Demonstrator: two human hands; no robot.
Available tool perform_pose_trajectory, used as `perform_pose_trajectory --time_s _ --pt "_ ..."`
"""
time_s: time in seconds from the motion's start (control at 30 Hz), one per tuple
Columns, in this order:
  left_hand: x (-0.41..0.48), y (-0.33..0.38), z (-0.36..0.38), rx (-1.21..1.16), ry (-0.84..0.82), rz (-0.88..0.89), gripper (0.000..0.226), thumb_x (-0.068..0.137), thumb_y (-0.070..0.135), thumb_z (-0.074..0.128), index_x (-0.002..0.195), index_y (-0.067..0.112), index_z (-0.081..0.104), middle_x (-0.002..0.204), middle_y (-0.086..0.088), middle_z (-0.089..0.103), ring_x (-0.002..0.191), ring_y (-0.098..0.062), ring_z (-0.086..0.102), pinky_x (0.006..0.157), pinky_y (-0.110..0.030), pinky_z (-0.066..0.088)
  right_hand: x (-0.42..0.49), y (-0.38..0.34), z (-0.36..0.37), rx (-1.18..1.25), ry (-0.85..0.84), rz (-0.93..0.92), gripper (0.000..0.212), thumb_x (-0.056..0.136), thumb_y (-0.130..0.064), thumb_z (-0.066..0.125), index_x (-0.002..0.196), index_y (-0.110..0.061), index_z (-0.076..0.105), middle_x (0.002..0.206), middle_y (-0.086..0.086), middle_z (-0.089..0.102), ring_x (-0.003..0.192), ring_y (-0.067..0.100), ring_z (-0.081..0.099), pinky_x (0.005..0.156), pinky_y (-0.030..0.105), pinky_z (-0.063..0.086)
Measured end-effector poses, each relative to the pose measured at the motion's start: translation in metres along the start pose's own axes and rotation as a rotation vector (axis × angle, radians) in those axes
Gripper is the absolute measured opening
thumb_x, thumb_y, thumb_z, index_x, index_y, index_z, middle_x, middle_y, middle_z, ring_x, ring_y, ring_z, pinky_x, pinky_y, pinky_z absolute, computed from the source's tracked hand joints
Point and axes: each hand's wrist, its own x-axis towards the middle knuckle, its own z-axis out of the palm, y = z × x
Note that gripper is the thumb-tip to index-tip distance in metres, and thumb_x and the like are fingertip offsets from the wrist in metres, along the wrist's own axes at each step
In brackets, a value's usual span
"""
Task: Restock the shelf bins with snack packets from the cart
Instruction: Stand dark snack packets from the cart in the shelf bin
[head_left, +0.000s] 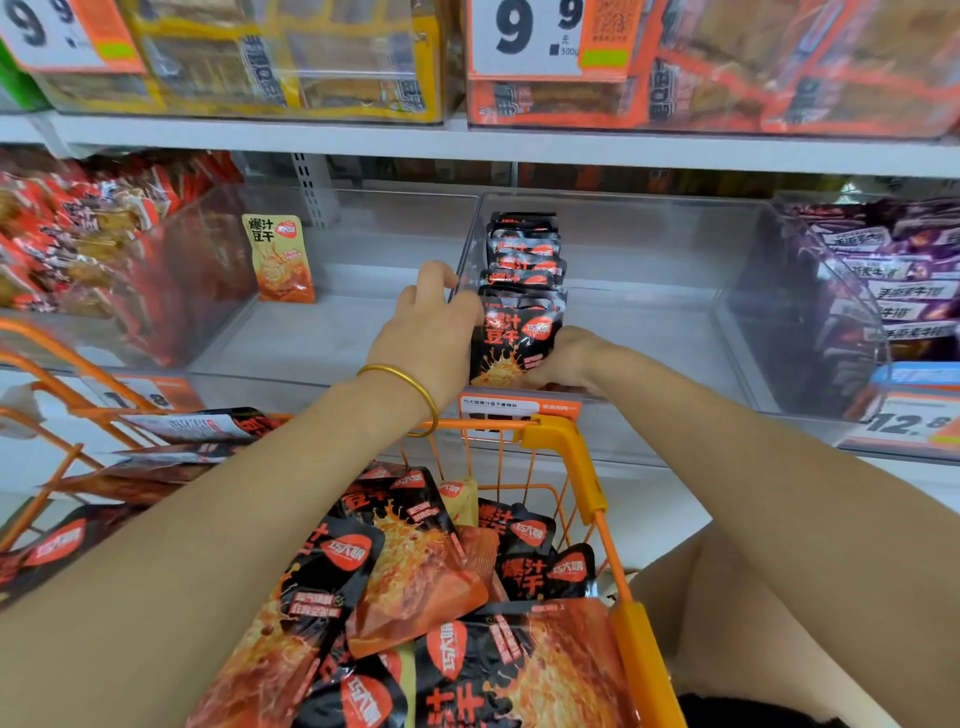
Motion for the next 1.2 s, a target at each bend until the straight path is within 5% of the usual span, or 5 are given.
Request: perform_pose_trajectory --time_s 0.3,0.53,0.63,0.9,1.2 --pt "-0.010 -0.007 -0.006 -0.097 0.003 0.014 0.033 0.085 0.003 0.055 0.117 0.012 0.054 0.140 -0.008 0.026 0.122 -0.029 0.032 0.094 -0.034 0.034 -0.016 0.000 -0.013 0.076 -0.046 0.001 0.021 0.078 -0.013 0.075 0.092 -0.006 0.062 0.100 0.007 0.064 0.095 0.021 0.061 0.088 0.031 0.050" --pt "-0.033 -0.010 -0.017 -0.302 -0.031 0.136 0.021 0.082 0.005 0.062 0.098 0.017 0.058 0.103 0.000 0.043 0.076 -0.014 0.053 0.075 -0.015 0.041 -0.058 -0.009 -0.032 0.154 0.311 -0.239 0.032 0.086 0.001 0.062 0.067 -0.012 0.039 0.064 0.015 0.063 0.056 0.019 0.065 0.060 0.033 0.057" --pt "-0.042 -0.009 -0.016 -0.298 -0.232 0.211 0.016 0.082 0.007 0.065 0.094 0.017 0.062 0.089 0.007 0.047 0.069 0.001 0.047 0.065 -0.003 0.035 -0.089 -0.014 -0.027 0.246 0.140 -0.399 0.023 0.085 0.002 0.064 0.076 -0.012 0.047 0.064 0.010 0.060 0.056 0.017 0.067 0.056 0.032 0.058" --pt "-0.048 -0.007 -0.005 -0.249 -0.417 0.176 0.014 0.081 0.004 0.064 0.094 0.011 0.067 0.085 0.005 0.057 0.067 0.000 0.048 0.061 -0.002 0.033 -0.135 -0.014 0.017 -1.038 -0.266 -0.634 0.041 0.082 -0.052 0.062 0.070 -0.013 0.058 0.066 0.000 0.051 0.077 0.023 0.051 0.056 0.027 0.036" --pt "-0.051 -0.011 -0.005 -0.312 -0.481 0.131 0.011 0.083 0.009 0.065 0.092 0.016 0.064 0.080 0.008 0.057 0.063 0.002 0.048 0.057 -0.003 0.036 -0.131 -0.009 0.031 -0.907 -0.320 -0.605 0.035 0.079 -0.036 0.069 0.093 -0.005 0.063 0.072 0.006 0.057 0.081 0.028 0.057 0.068 0.033 0.045"
